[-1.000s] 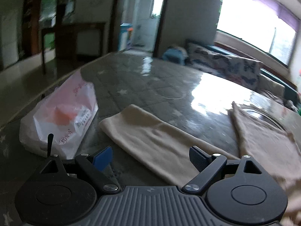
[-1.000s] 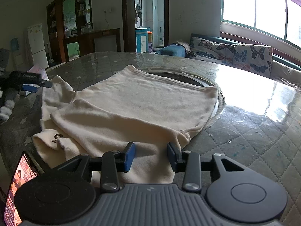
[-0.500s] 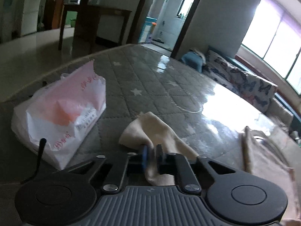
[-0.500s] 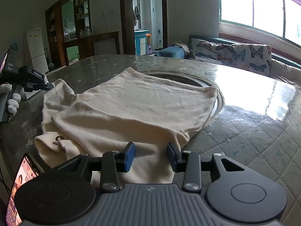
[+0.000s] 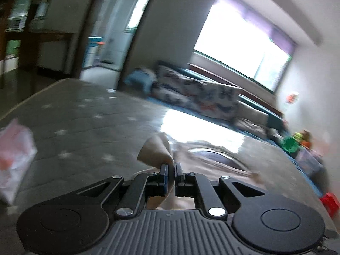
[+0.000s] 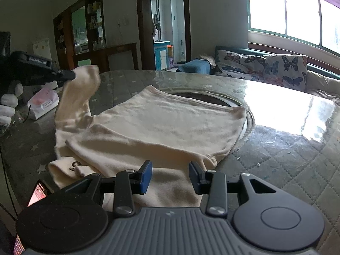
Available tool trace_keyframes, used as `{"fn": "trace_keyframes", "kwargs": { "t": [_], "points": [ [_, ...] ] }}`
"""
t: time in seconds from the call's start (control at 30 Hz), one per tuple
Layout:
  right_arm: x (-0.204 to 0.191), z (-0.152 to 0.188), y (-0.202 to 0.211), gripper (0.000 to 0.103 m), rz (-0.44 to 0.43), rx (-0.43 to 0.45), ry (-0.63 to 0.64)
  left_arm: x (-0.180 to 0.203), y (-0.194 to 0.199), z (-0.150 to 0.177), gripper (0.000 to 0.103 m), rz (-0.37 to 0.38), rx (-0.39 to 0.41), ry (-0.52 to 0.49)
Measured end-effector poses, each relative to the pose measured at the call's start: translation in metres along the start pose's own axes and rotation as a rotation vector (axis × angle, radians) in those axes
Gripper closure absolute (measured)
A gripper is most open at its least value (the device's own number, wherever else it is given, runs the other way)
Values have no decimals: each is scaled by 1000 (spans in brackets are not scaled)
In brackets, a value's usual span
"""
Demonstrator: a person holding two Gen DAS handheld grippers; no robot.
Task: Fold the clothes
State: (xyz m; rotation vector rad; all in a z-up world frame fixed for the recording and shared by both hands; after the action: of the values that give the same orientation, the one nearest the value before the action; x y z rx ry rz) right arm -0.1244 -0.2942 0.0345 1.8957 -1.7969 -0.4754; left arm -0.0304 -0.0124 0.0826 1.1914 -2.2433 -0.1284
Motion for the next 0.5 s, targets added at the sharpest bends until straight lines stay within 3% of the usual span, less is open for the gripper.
{"fn": "trace_keyframes", "kwargs": {
  "t": [0.37,0.5],
  "points": [
    [2,-1,8,65,-10,18,-22,107,-34,43,97,389,-177,-161],
    [5,-1,10,65,-15,18,-34,123,-45,62,96,429,-253,-204]
  ]
}}
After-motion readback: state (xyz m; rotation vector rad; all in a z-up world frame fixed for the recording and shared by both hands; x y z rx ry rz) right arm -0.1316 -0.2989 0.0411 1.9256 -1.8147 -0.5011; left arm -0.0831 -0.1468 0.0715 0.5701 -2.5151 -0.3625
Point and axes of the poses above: each gripper's, at about its wrist camera, not at the fingertips, and y roughly against the way its jaws point, x to its right, z to its underside, the point moved 3 cm from there along -y, roughly the way its jaws point, and after that the axes turned 14 degrees about z, right-handed, at the moved point
